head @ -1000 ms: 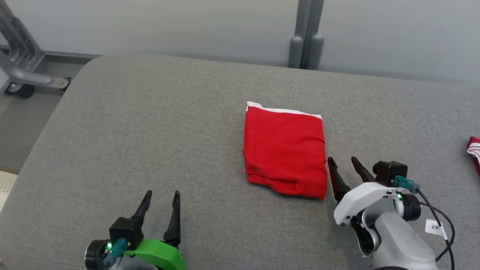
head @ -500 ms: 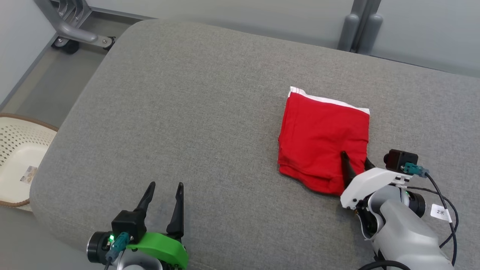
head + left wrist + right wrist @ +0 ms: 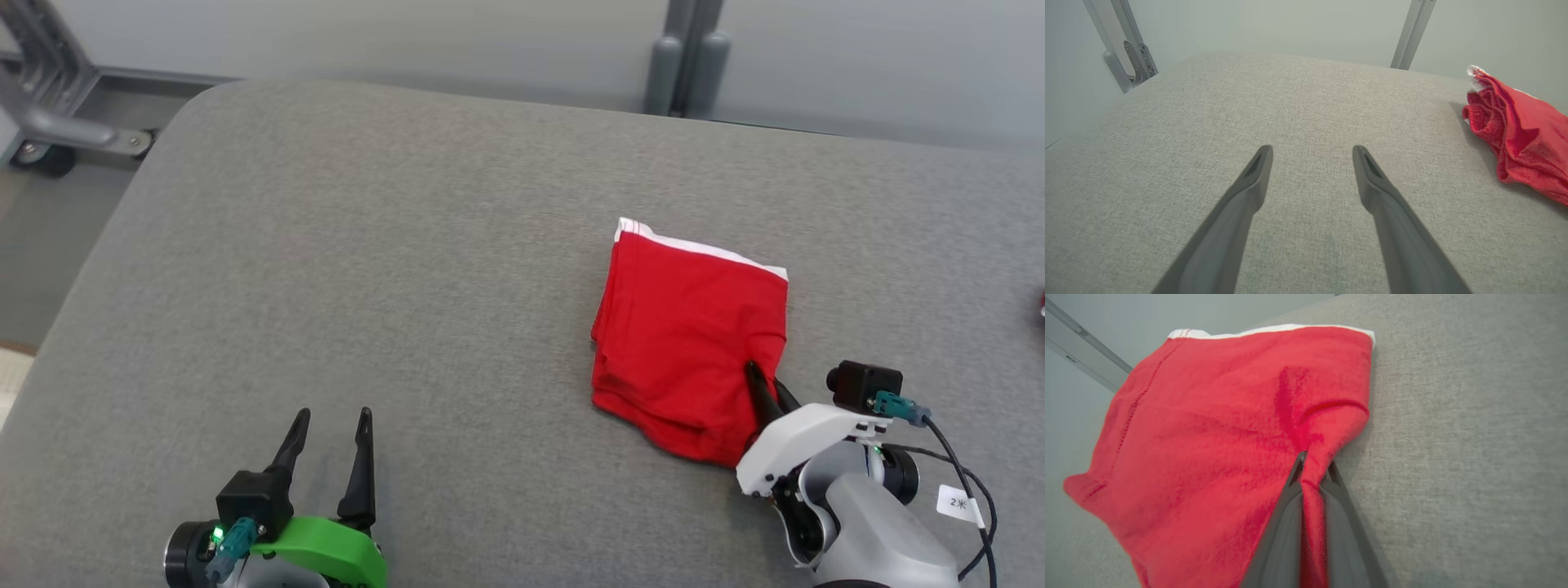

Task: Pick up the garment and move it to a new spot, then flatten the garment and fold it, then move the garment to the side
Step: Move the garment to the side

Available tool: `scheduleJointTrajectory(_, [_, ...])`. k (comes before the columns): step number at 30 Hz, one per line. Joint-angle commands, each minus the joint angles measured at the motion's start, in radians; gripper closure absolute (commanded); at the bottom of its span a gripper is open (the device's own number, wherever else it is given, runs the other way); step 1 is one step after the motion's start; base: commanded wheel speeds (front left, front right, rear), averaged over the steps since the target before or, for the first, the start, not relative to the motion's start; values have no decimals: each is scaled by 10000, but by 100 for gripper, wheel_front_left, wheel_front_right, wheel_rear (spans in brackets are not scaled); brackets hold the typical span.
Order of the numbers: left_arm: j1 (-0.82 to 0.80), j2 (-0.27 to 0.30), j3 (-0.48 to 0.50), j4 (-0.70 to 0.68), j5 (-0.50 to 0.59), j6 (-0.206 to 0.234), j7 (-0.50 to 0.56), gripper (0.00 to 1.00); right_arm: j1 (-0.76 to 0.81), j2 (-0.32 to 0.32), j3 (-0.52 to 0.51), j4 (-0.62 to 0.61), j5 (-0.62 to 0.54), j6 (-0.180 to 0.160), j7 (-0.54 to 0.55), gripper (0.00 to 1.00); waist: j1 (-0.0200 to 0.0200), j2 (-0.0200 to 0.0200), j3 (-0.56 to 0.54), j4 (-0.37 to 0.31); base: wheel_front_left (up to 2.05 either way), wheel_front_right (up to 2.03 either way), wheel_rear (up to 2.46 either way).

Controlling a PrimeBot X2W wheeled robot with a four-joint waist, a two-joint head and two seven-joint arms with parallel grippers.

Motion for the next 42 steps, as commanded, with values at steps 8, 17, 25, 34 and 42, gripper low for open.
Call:
scheduleJointTrajectory(8, [37, 31, 35, -147, -190, -19, 6, 0, 917, -392, 371, -436, 17, -8, -21, 100, 0, -1, -942, -3816, 0, 0, 0])
scheduleJointTrajectory(17, [-333, 35, -119, -231, -398, 48, 6, 0, 1248, -457, 972, -666, 308, -7, -22, 100, 0, -1, -717, -5918, 0, 0, 0])
scheduleJointTrajectory(25, [-746, 39, -312, -385, -66, -104, 6, 0, 1182, -672, 1647, -1032, 606, -8, -22, 100, 0, -1, -130, -7036, 0, 0, 0])
scheduleJointTrajectory(34, [-1352, 45, -396, -301, 309, -299, 6, 0, 83, -893, 2655, -1869, 18, -7, -22, 100, 0, -1, 892, -7190, 0, 0, 0])
scheduleJointTrajectory(42, [-1816, 47, -447, -251, 493, -428, 6, 0, -2054, -1498, 3253, -2657, -465, -10, -22, 100, 0, -1, 1649, -6423, 0, 0, 0])
